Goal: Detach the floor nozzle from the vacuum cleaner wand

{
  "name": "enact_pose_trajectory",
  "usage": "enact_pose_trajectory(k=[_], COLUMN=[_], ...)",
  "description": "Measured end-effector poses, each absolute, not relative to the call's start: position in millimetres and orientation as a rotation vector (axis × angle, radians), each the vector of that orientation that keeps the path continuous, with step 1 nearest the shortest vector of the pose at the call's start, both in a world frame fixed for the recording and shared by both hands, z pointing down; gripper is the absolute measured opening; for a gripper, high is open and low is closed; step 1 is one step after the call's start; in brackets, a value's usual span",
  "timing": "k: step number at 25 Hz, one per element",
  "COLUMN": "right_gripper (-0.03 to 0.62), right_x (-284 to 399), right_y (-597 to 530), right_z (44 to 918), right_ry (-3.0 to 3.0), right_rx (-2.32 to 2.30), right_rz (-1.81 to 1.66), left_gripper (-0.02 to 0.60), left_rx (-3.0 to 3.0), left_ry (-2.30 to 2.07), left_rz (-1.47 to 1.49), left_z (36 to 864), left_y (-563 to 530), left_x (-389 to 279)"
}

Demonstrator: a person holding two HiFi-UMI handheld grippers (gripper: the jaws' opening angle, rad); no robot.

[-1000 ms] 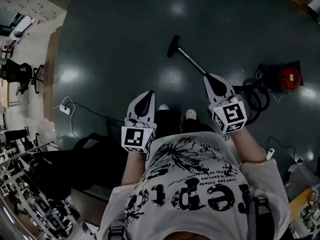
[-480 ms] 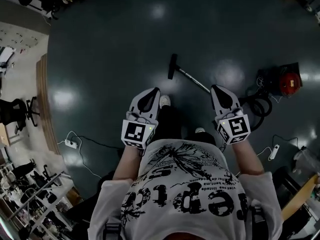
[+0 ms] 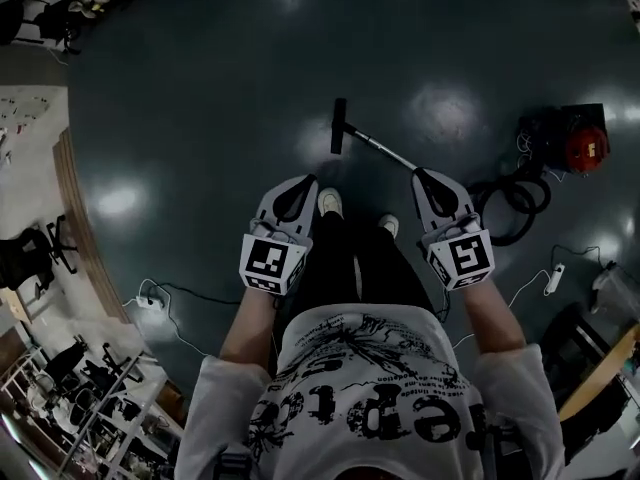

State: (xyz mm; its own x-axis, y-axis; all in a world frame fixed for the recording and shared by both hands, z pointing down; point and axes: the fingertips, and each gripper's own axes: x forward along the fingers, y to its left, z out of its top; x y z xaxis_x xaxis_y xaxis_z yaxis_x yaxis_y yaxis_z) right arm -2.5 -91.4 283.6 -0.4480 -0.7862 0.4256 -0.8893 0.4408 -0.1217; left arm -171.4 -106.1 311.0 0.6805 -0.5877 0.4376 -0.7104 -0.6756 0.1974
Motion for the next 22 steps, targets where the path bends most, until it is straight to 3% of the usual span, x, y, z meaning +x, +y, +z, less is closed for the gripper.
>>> enact_pose_trajectory(k=[6,16,22], right_gripper=[0.005,0.005,0.005], right_x=[13,51,47], right_y=[-109,-161,-197], right_z=[414,747,895], right_ry=[-2.371,-2.293,-2.325], right_rx=[1.306,1.208,1.070], right_rz=[0.486,0.420,0.474], left_gripper=[0.006,0.006,0.006], left_rx=[2.508,2.643,2.669], left_ry=[-1.099,-1.005,-1.014], left_rz=[0.505,0.700,0.770], left_z=[428,738,877], left_y=[-127,-185,-227], left_x=[-155,-142,-142])
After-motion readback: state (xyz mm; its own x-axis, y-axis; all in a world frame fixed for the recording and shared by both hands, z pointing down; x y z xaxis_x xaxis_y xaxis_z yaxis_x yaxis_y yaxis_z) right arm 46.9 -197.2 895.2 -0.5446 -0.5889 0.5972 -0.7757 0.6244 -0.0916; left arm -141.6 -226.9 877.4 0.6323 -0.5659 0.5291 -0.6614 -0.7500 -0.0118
